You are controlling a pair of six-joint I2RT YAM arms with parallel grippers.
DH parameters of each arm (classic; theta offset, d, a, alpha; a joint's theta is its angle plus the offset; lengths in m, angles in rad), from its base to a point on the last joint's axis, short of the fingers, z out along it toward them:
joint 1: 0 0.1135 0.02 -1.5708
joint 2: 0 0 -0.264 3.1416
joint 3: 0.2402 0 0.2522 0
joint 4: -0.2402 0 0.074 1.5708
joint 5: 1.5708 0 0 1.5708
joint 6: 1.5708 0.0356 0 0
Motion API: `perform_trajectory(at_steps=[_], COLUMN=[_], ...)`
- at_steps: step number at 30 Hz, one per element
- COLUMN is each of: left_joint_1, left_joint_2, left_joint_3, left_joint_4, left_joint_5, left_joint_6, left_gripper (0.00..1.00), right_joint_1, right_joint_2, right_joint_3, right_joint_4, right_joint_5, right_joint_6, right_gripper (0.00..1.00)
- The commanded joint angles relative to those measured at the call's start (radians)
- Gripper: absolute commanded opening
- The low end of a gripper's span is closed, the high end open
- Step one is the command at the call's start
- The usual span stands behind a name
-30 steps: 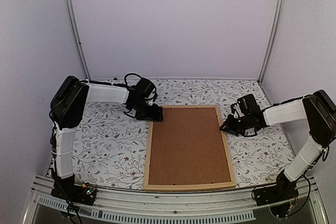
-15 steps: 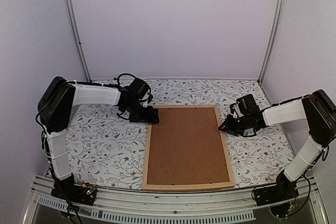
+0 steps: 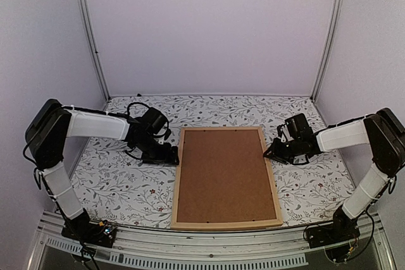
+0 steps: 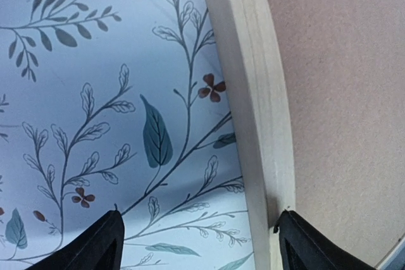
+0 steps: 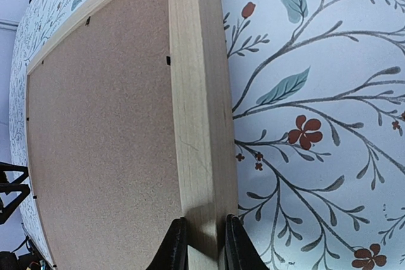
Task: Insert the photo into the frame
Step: Press the fastener onto the frame body.
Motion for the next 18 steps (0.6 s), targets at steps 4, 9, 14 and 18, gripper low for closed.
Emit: perform_trajectory(at_steps=[4,9,14,18], left_joint_1=[-0.024,-0.04,-0.052,-0.063], left_joint_2=[-0.026,-0.012,0.011,0.028], left_joint_3=[-0.029,-0.033,-0.03,-0.03], left_joint_4=[0.022,0.028,0.033,0.036], left_joint_5=[0.02,0.028,0.032,0.031], left_joint_6=[-0.029,-0.036,-0.041,-0.046], left_gripper=[0.86,0.86,0.86,0.86], right_joint_1=[0.02,0.02,0.02,0.02], right_joint_2=[0.038,0.038,0.04,0.039], right_joint_3=[-0.034,-0.036,-0.037,-0.037], right_joint_4=[-0.041,-0.038,-0.035,-0.037], right_joint_5=[-0.038,-0.037,-0.041,-0.039], right_joint_6=[0.031,0.032,0.034,0.033], right_gripper=[0.0,0.0,0.0,0.0])
